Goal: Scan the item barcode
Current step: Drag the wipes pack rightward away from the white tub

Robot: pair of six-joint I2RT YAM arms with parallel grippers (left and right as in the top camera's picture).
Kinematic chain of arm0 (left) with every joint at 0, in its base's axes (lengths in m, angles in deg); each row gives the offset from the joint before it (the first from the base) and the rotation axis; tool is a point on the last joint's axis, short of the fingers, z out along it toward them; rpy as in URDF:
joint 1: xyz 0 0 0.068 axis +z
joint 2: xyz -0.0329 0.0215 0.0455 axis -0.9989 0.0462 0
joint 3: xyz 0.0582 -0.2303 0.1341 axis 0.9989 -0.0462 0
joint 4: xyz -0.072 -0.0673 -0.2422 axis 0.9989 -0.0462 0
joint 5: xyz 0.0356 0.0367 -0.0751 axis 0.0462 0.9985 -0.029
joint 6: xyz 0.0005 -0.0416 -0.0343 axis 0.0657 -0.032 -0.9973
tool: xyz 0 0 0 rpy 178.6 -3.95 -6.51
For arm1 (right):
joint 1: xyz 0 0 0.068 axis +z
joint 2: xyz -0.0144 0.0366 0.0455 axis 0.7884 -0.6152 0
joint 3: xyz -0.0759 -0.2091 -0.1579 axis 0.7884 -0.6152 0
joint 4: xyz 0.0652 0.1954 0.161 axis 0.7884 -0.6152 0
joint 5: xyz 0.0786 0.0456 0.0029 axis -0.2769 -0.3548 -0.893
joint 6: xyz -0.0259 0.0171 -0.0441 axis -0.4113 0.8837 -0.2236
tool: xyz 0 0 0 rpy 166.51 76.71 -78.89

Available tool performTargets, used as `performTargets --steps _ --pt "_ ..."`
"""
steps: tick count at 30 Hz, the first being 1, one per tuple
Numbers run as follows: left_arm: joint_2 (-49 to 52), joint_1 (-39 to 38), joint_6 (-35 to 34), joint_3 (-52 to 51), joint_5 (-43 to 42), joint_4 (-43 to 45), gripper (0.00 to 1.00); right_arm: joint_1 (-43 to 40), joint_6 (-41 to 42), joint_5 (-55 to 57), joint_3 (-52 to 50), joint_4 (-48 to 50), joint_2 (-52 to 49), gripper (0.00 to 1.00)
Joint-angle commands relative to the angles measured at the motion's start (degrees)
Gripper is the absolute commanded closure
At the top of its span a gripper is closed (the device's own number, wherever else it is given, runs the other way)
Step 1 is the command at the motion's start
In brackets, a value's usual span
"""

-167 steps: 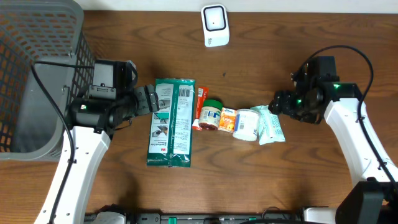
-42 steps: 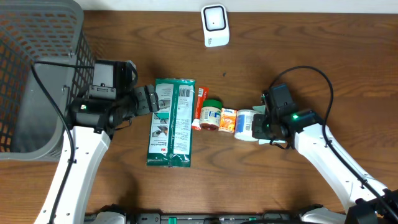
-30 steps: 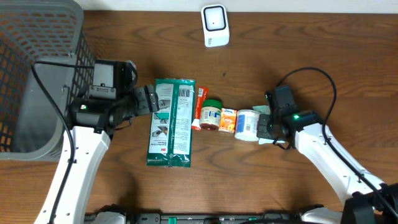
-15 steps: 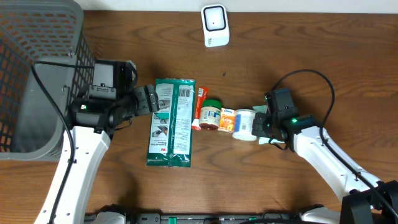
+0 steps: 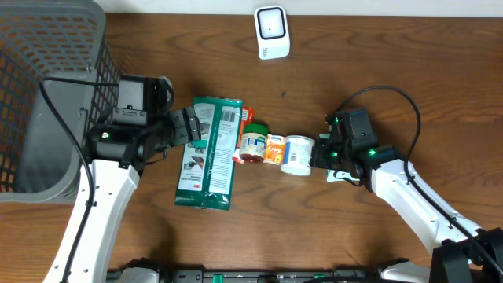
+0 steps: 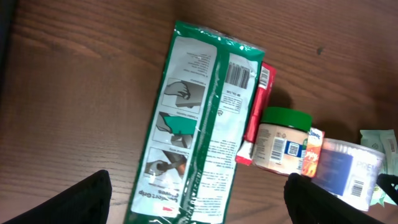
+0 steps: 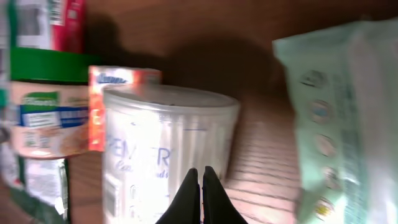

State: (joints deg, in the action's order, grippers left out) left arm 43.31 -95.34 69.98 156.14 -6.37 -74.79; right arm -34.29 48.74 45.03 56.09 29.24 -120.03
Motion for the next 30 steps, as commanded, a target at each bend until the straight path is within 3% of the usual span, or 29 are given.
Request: performTargets --steps 1,19,30 --pt "0.1 -0.1 0.6 0.7 -0.1 -0.1 0.14 -0.3 0.0 -4.7 0.4 1.4 -0.2 0.99" --pt "0.1 -0.1 0.6 0.7 -0.1 -0.1 0.15 3.6 -2.2 -10.8 4.5 5.8 3.0 0.99" --pt "0.1 -0.1 0.6 0.7 -0.1 -0.1 0.15 5.4 -2.7 -0.5 4.5 -0.7 2.0 0.99"
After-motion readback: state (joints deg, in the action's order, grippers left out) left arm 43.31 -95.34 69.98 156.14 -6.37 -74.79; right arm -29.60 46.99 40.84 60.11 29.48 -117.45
